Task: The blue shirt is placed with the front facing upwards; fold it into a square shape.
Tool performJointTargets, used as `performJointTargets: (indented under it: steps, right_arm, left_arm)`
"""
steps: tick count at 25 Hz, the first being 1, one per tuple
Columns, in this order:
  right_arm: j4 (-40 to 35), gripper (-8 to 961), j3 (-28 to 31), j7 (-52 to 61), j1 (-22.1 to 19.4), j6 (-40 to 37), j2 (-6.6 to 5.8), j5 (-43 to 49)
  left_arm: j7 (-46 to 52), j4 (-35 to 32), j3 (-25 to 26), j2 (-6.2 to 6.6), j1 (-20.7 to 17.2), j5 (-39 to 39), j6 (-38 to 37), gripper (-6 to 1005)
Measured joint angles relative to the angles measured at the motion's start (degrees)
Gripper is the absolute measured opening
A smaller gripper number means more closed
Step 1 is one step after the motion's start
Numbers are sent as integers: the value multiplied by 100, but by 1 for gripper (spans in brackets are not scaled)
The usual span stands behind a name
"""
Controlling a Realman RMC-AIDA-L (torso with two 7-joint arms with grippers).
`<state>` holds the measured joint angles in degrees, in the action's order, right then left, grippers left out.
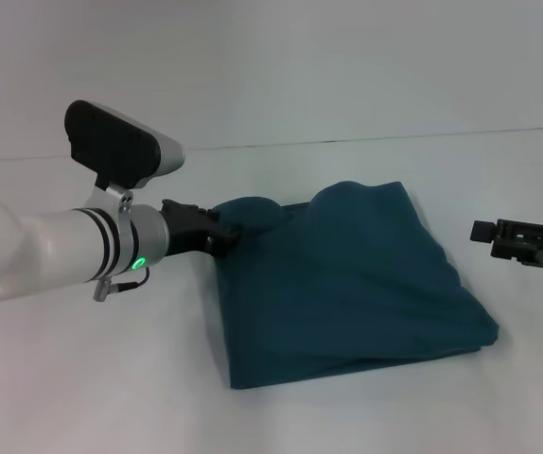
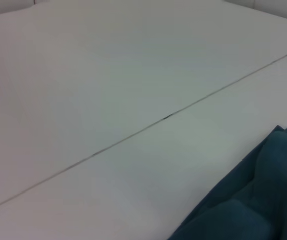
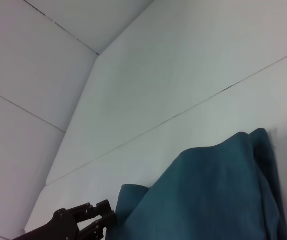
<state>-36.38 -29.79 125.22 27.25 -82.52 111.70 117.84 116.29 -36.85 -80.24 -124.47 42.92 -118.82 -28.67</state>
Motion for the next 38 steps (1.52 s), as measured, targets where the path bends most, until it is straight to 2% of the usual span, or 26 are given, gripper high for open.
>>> performJointTargets:
  steps: [21,37,38]
  right_arm:
    - [9,751,9,19,2,36,-19,-13]
    - [9,748,9,-2,-20,35,0,-22]
    - [9,748,9,-3,-20,35,0,-22]
  left_arm:
    - [-39,19,-327,-7,118,17,9,343]
    - [-157,39,-370,2,163,8,99,-4]
    - [-158,40,-370,2,163,8,102,-3]
